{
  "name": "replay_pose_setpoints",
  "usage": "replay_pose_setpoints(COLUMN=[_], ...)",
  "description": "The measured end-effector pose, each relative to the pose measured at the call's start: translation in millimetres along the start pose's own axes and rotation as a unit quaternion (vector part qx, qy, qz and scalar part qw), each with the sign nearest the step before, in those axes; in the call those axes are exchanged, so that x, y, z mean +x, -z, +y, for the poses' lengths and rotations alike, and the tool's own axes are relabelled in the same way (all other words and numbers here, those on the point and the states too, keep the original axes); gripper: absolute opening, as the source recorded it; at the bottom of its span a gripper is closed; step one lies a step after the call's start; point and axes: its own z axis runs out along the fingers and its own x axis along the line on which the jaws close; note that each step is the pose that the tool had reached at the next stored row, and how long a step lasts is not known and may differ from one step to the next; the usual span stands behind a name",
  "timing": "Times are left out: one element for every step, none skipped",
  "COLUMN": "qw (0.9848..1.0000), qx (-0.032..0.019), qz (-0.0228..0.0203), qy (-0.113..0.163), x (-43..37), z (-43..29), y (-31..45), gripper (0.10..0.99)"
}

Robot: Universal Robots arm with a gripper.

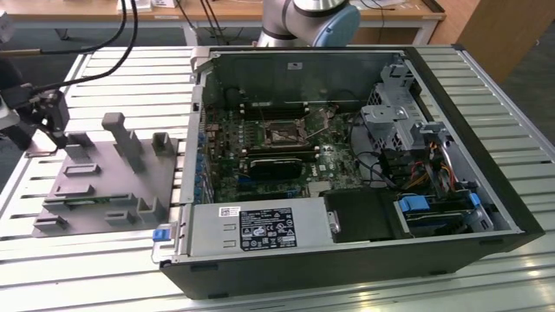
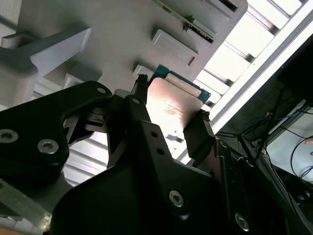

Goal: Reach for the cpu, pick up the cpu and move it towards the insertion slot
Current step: 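Pick up the cpu and move it towards the insertion slot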

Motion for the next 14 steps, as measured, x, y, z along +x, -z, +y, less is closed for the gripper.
replay_pose_setpoints(qw=[1.0, 1.0, 1.0, 1.0, 1.0, 1.0, 1.0, 1.0, 1.0, 1.0, 1.0, 1.0, 1.0, 1.0], qx=[0.0, 0.0, 0.0, 0.0, 0.0, 0.0, 0.0, 0.0, 0.0, 0.0, 0.0, 0.0, 0.0, 0.0], qz=[0.0, 0.0, 0.0, 0.0, 0.0001, 0.0001, 0.0001, 0.0, 0.0, 0.0001, 0.0, 0.0, 0.0001, 0.0], qy=[0.0, 0.0, 0.0, 0.0, 0.0, 0.0, 0.0, 0.0, 0.0, 0.0, 0.0, 0.0, 0.0, 0.0], x=[0.0, 0.0, 0.0, 0.1, 0.1, 0.1, 0.1, 0.1, 0.1, 0.1, 0.1, 0.1, 0.2, 0.2], z=[0.2, 0.4, 0.6, 0.8, 1.0, 1.2, 1.4, 1.6, 1.8, 2.0, 2.2, 2.4, 2.6, 2.8], y=[4.8, 9.2, 13.9, 18.4, 22.9, 27.4, 31.9, 36.3, 40.8, 45.8, 50.2, 54.7, 59.2, 63.7], gripper=[0.541, 0.541, 0.541, 0.541, 0.541, 0.541, 0.541, 0.541, 0.541, 0.541, 0.541, 0.541, 0.541, 0.541])
